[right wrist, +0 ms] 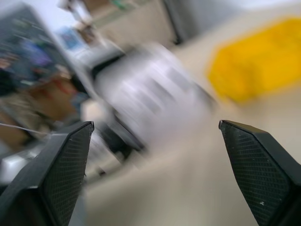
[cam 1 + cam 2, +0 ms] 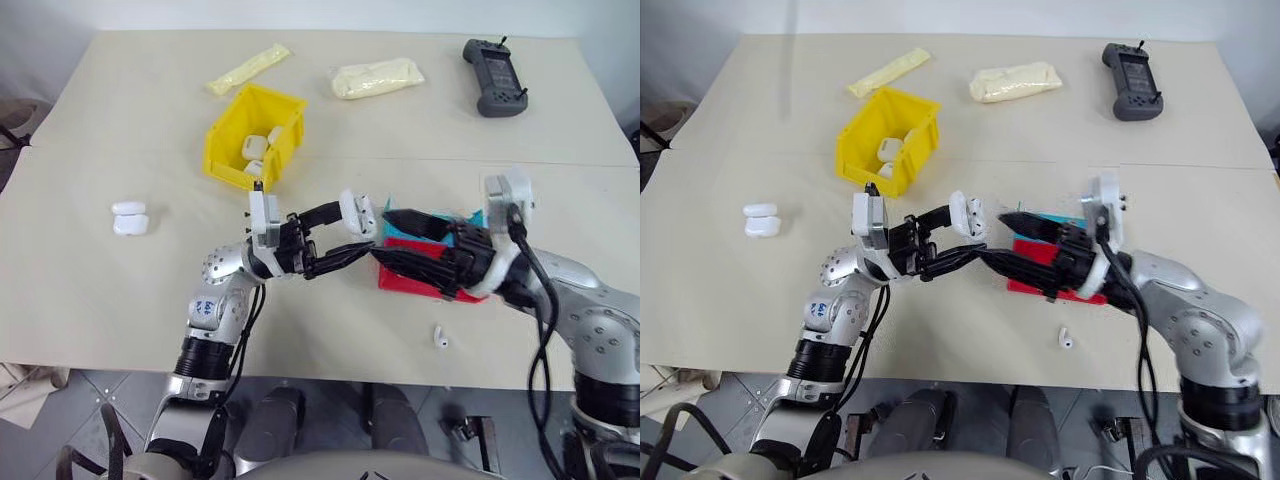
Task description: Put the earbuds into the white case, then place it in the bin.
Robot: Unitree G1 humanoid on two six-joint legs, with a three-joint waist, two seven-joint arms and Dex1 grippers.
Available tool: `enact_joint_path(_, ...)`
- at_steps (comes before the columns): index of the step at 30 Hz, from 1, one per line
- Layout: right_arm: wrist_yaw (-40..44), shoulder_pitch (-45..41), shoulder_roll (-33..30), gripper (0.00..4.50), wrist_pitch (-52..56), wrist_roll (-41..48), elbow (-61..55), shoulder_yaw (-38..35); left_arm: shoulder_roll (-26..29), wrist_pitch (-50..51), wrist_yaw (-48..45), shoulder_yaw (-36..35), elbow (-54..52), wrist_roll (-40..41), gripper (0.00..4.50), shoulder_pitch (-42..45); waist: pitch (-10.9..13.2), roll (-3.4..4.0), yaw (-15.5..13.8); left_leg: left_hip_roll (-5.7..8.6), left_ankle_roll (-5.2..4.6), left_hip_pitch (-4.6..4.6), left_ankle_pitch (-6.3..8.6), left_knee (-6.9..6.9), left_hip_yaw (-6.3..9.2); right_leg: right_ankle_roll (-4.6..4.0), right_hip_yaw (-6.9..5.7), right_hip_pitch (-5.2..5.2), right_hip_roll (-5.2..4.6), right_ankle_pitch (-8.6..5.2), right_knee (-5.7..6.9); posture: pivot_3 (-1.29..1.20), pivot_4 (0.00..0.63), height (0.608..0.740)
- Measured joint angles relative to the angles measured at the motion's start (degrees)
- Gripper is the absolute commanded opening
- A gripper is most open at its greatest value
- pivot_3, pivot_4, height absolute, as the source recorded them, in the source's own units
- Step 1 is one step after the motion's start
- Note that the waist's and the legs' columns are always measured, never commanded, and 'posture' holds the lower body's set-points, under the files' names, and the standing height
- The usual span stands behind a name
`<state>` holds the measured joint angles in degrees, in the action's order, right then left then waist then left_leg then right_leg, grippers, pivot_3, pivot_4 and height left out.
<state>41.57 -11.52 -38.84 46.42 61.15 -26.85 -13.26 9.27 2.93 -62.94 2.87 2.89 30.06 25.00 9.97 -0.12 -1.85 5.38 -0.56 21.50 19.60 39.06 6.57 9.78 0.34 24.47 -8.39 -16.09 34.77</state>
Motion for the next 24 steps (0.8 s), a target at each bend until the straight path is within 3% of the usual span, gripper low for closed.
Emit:
enact_joint_path(4, 4.15, 7.07, -4.31, 4.49, -3.30, -2.95, 0.15, -6.79, 3.30, 0.26, -1.96, -0.29, -0.05, 0.01, 2.77, -0.45, 0.00, 0.00, 0.40, -0.06, 0.00, -0.04, 0.00, -0.02, -0.08, 0.01, 0.02, 0.00, 0.07, 0.00, -0.02, 0.00, 0.150, 0.740)
enact_joint_path(7, 6.76, 12.52, -5.68, 3.87, -7.43, -7.50, 0.81, -9.81, 8.10, -0.05, -4.01, 0.04, 0.31, -1.78, 2.77, -0.56, 0.00, 0.00, 0.42, -0.06, 0.01, -0.10, 0.00, -0.03, -0.12, 0.01, 0.05, -0.01, 0.12, 0.00, -0.03, 0.00, 0.150, 0.740)
enact_joint_path(12, 10.43, 16.18, -5.83, 2.24, -12.74, -13.87, 3.62, -9.81, 11.71, -0.63, -4.95, 1.42, 2.39, -5.87, 2.77, 0.05, 0.00, 0.00, 0.34, -0.06, 0.00, -0.16, 0.00, -0.03, -0.14, 0.01, 0.12, -0.05, 0.08, 0.00, -0.04, 0.00, 0.150, 0.740)
enact_joint_path(18, 12.30, 12.90, -5.79, 0.14, -13.98, -15.49, 2.70, -6.05, 15.35, -2.77, -2.91, 6.16, 4.67, -15.87, 2.77, 3.15, 0.00, 0.00, 0.44, -0.08, 0.01, -0.18, 0.00, -0.04, -0.14, 0.01, 0.11, -0.05, 0.08, 0.00, -0.14, 0.00, 0.150, 0.740)
enact_joint_path(24, 8.70, -0.51, -4.83, 0.03, -10.59, -18.55, -0.70, 7.26, 13.07, -2.62, 0.29, 11.29, 3.92, -21.36, 2.77, 7.07, 0.01, -0.02, 0.39, -0.10, 0.02, -0.15, 0.00, -0.08, -0.06, 0.01, 0.06, -0.03, 0.08, 0.00, -0.12, 0.00, 0.150, 0.740)
